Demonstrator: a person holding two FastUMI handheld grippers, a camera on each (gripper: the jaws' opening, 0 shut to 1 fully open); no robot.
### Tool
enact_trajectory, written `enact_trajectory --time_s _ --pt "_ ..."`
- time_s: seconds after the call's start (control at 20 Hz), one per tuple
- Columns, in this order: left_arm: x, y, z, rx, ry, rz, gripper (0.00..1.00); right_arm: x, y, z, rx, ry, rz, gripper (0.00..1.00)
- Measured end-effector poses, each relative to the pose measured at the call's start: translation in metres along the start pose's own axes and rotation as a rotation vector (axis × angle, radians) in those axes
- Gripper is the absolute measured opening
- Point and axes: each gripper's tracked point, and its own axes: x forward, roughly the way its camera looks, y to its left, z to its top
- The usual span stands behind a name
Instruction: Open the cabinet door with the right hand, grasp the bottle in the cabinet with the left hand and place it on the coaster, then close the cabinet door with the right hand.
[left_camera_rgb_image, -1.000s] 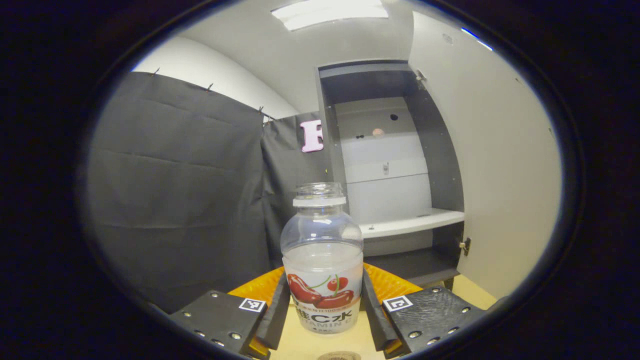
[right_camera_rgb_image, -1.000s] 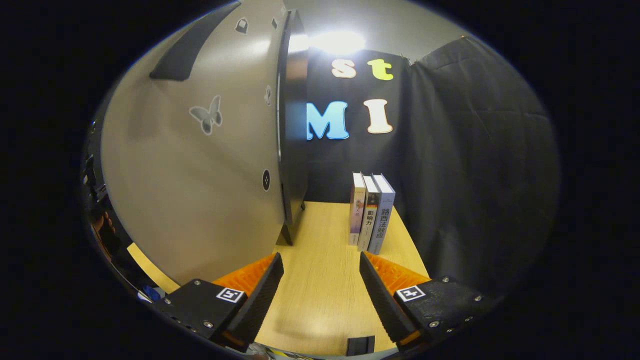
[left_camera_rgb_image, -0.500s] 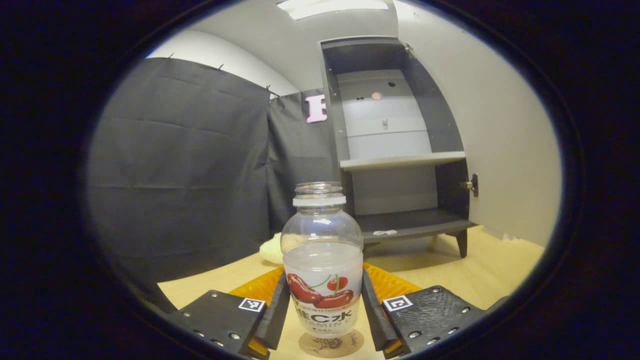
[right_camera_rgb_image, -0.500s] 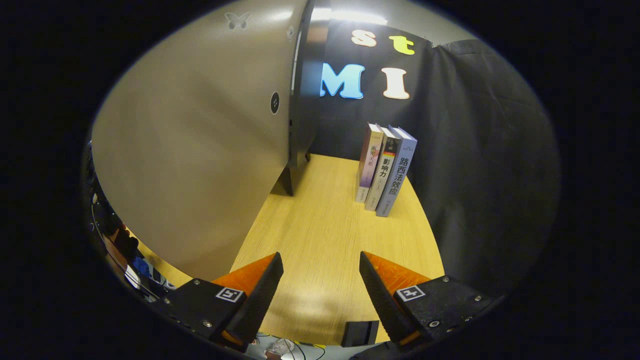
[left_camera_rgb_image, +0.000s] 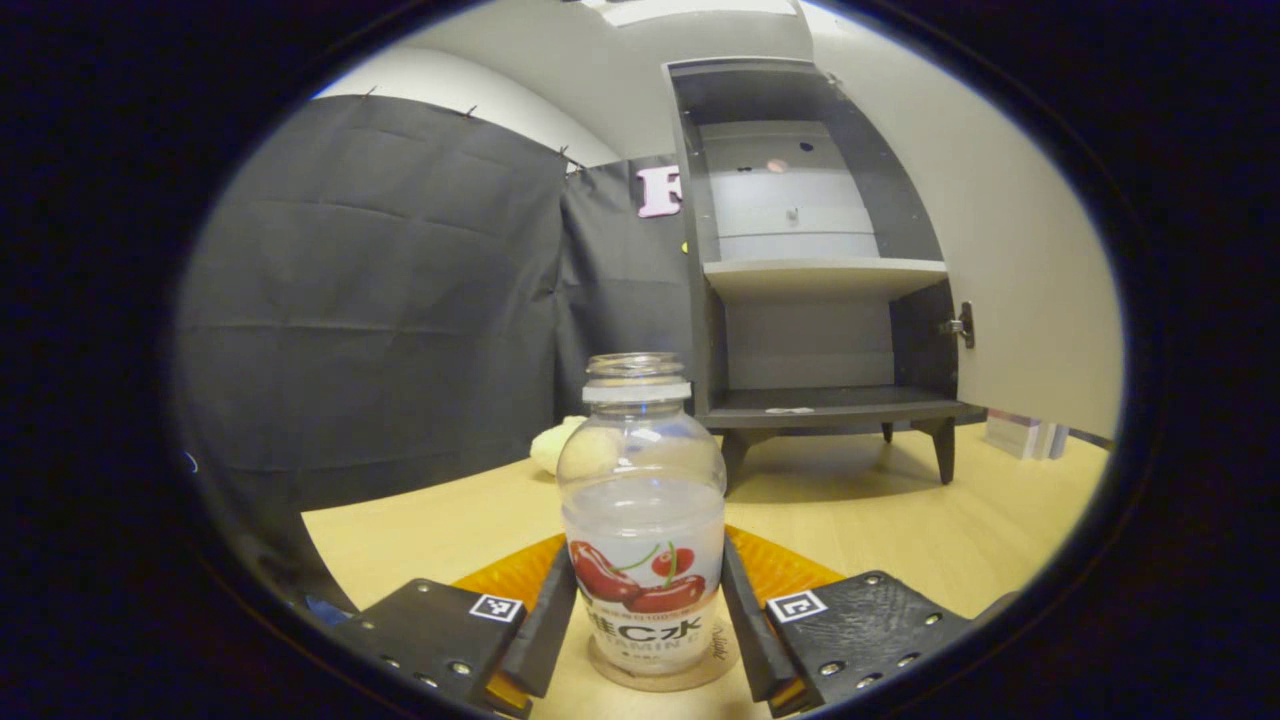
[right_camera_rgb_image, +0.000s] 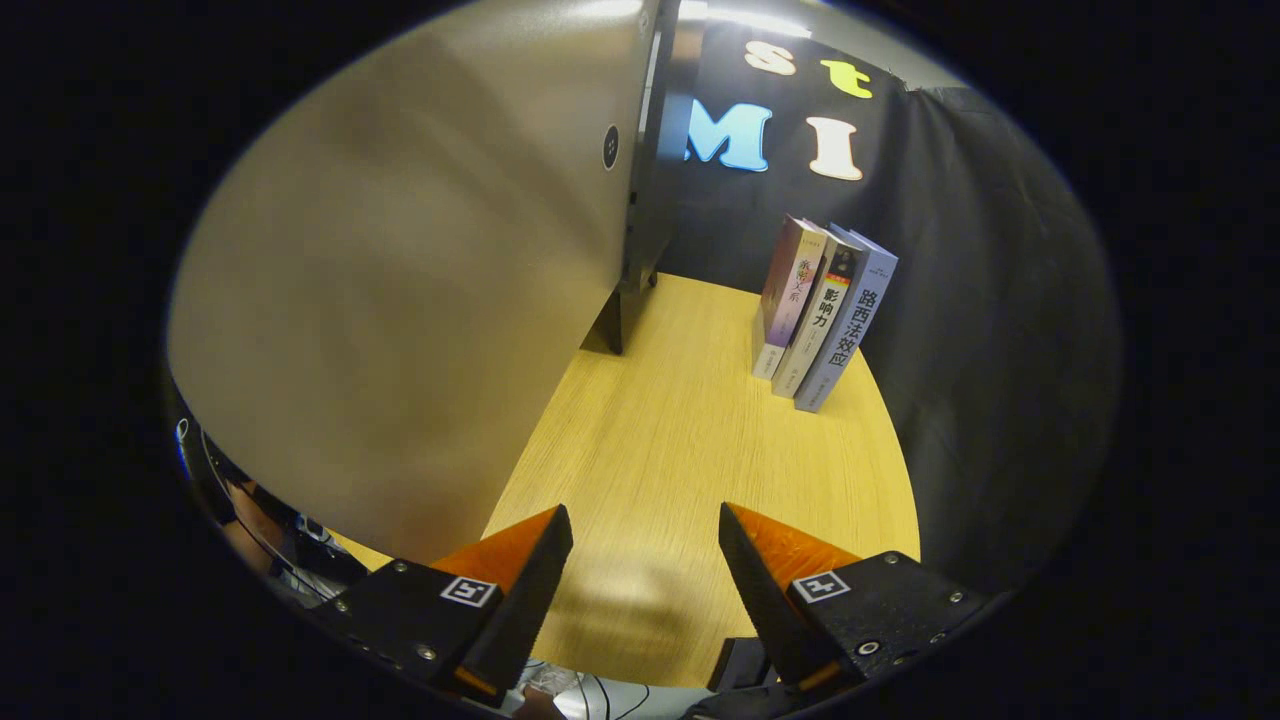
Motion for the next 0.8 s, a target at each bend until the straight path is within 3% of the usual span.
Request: enact_trajectory --time_s 0.15,0.6,0.65,0.75,0.8 --pt "-0.005 -0.001 0.011 -0.042 -0.04 -0.007 0.82 0.002 -0.002 0.0 0.018 0.012 -0.009 0.89" --pt "0.0 0.002 0.036 -0.026 -0.085 0.015 0.82 0.007 0.0 -0.005 0.032 0.042 0.009 0.87" --pt "0.0 0.0 0.036 -0.025 -0.077 0.012 0.78 0.006 0.001 -0.006 0.03 0.044 0.009 0.88" --pt "-0.001 0.0 0.042 -0.032 -0.082 -0.002 0.87 0.002 0.003 -0.005 0.014 0.033 0.01 0.87" --pt "-0.002 0.002 0.049 -0.03 -0.088 -0.003 0.82 0.002 0.004 -0.006 0.008 0.033 0.012 0.87"
